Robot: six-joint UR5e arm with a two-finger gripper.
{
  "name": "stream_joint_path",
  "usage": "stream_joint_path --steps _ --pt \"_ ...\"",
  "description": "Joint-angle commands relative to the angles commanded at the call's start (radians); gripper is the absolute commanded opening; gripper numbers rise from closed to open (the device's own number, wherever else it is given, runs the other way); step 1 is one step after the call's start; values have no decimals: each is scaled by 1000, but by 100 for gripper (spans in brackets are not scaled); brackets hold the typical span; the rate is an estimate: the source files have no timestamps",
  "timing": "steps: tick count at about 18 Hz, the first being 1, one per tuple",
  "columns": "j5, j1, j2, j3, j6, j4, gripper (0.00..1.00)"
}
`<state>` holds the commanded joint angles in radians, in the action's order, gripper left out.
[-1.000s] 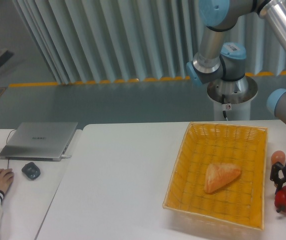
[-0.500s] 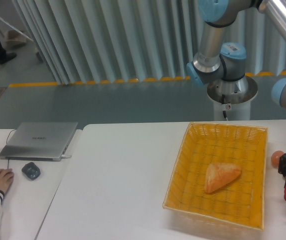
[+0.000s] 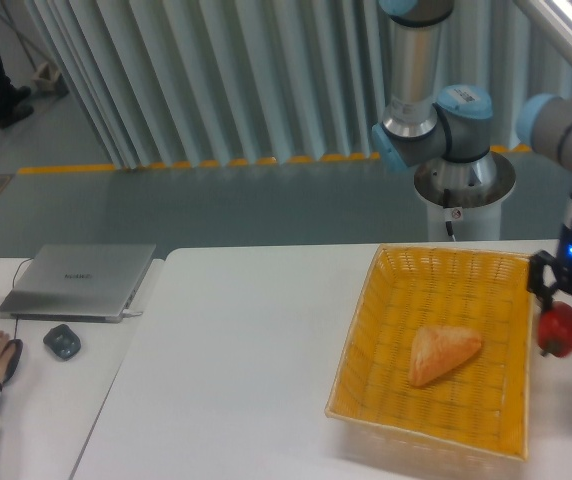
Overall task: Place the red peppers in a basket
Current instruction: 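Lift the red pepper and carry it over the basket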
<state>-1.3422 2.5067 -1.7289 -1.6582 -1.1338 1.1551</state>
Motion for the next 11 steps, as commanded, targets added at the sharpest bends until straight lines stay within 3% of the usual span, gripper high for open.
stream_joint_path --steps 6,9,11 --pt "-61 -138 78 -101 71 -6 23" --pt "-84 -167 52 -100 100 -14 23" --pt "-86 -178 2 -77 109 -18 23"
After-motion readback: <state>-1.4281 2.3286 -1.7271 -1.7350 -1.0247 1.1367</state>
